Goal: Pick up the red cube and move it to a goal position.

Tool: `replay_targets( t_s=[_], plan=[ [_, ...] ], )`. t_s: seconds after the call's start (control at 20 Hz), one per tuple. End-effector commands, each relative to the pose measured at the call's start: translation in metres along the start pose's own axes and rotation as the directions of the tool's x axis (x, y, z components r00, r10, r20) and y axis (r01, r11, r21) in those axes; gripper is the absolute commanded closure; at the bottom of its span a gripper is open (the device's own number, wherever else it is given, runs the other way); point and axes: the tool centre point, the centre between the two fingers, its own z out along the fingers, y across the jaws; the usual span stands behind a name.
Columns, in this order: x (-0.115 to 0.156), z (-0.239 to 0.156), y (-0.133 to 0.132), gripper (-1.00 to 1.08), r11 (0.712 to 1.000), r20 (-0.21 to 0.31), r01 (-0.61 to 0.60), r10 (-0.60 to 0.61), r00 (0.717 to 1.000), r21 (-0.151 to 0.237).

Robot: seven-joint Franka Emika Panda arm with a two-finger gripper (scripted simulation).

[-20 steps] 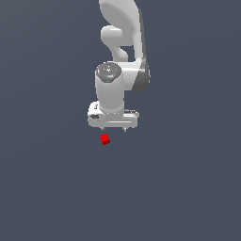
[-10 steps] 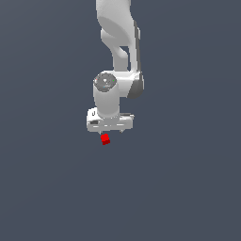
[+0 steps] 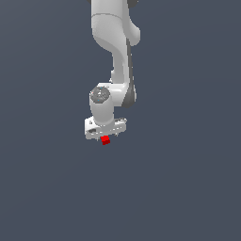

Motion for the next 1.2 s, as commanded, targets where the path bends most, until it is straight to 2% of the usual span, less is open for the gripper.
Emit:
replay_targets(
  t_s=[0.0, 0.5, 0.55, 1.15],
  plan=[
    [-0.002, 0.011, 0.004, -0.92, 0.999, -0.004, 0.035, -0.035, 0.999, -0.001],
    [-0.003, 0.028, 0.013, -0.92, 0.996, -0.007, 0.087, -0.087, 0.996, -0.003],
    [-0.003, 0.028, 0.013, 1.08, 0.996, -0.007, 0.087, -0.087, 0.996, -0.003],
    [-0.003, 0.027, 0.012, 1.08, 0.996, -0.007, 0.087, -0.087, 0.996, -0.003]
  ],
)
